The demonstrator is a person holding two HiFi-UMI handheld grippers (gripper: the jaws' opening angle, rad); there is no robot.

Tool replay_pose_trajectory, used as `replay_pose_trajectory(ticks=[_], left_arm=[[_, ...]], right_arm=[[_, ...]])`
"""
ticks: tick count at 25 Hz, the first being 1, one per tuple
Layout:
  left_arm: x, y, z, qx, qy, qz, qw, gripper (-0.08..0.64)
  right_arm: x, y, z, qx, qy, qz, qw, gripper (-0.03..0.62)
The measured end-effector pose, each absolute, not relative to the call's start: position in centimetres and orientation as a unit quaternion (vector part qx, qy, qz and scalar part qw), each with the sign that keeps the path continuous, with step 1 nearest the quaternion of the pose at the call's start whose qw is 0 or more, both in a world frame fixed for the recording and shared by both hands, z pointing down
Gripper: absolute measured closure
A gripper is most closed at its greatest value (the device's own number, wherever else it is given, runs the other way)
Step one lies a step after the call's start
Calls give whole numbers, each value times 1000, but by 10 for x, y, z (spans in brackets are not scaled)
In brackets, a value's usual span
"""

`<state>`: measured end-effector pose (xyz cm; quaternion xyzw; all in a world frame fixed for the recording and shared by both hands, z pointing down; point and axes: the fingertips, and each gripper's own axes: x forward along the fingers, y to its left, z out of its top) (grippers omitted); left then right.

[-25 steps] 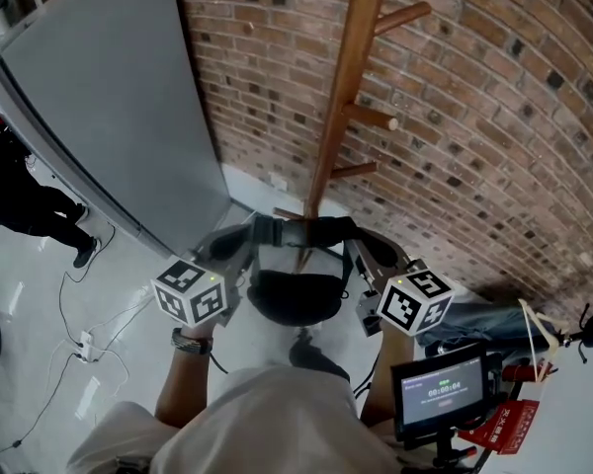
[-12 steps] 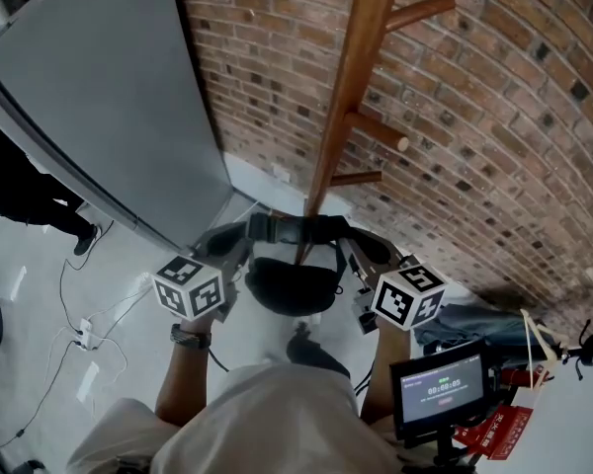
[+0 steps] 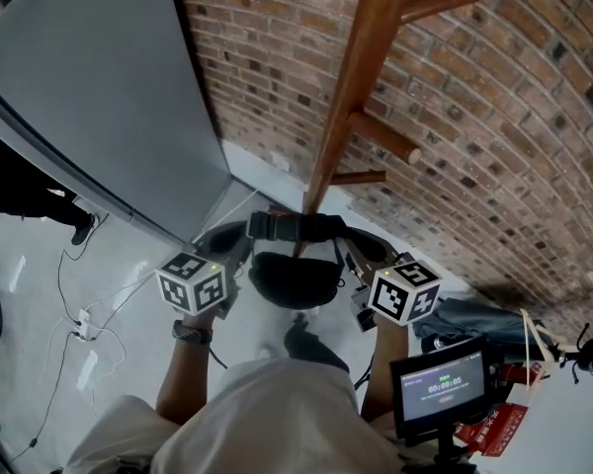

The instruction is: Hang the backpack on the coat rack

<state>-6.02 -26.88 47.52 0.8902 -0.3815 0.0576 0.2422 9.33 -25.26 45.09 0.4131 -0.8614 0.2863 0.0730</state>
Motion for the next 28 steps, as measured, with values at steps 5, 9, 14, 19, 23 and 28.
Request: replay_pose_trajectory(ticks=[5,9,14,19,23,28], left_arm=[[-56,-268,486,889,-377,63,253,555],[-54,-268,493,888,-374,66,259,555],[-49,-269,500,888,-369,73,265,555],[-47,-269,507,887,-366,82,269,555],[-45,-266,510,888,-362,87,270,555],[-39,-260,517,888,-354,91,279,555]], right_arm=[[97,-252,461,417,-856,296,81,584],[97,-251,466,416,-854,301,84,584],[98,-251,472,418,-850,307,86,584],[97,-249,478,418,-848,314,88,584],[97,-246,482,418,-847,316,90,584],[96,-243,490,417,-843,325,94,584]])
